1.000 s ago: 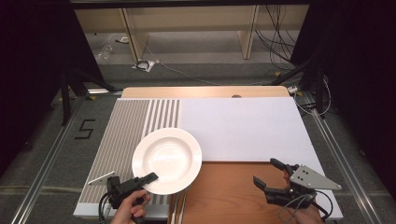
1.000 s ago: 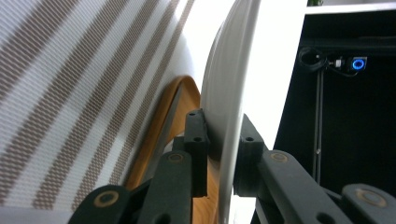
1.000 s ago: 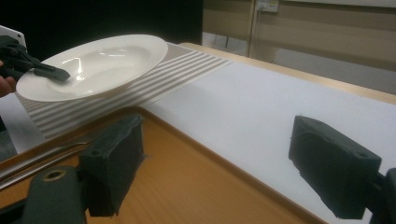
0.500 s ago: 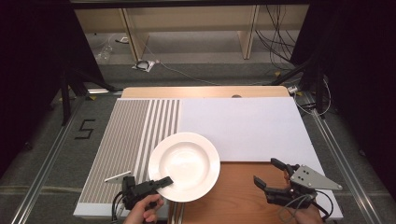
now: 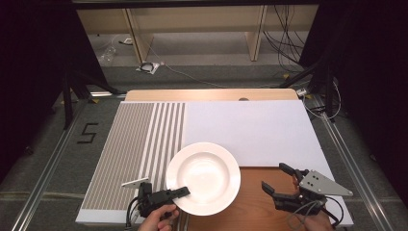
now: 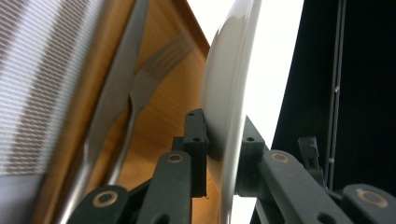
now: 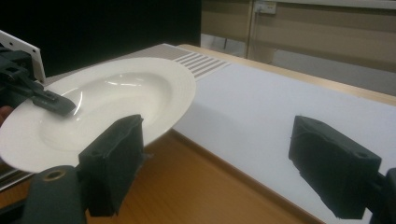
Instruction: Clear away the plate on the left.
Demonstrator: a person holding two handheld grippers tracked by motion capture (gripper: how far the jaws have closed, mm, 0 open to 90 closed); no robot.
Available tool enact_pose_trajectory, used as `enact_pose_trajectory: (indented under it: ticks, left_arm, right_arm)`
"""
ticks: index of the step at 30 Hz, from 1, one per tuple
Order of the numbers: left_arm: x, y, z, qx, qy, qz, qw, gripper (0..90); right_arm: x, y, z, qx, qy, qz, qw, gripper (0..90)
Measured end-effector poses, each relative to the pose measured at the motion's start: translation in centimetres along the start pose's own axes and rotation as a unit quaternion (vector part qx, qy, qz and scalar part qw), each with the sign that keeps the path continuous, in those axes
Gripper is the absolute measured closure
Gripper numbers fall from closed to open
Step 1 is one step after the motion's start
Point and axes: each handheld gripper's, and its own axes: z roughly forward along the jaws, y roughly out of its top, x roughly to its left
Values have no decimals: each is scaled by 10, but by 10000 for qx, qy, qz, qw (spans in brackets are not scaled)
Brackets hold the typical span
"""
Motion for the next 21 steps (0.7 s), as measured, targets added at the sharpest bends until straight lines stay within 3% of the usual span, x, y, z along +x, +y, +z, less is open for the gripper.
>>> enact_pose_trajectory:
  ticks: [14, 18, 21]
  left_arm:
    - [-1, -14, 23, 473, 159, 211, 9985, 782]
    - [1, -15, 29, 702, 141, 261, 9971, 779]
    - [1, -19, 33, 818, 229, 416, 9955, 778]
  right_arm:
    - [-1, 0, -1, -32, -18, -3, 10000, 188]
    - [-1, 0, -1, -48, -32, 1, 10000, 188]
    - [-1, 1, -2, -55, -43, 1, 10000, 188]
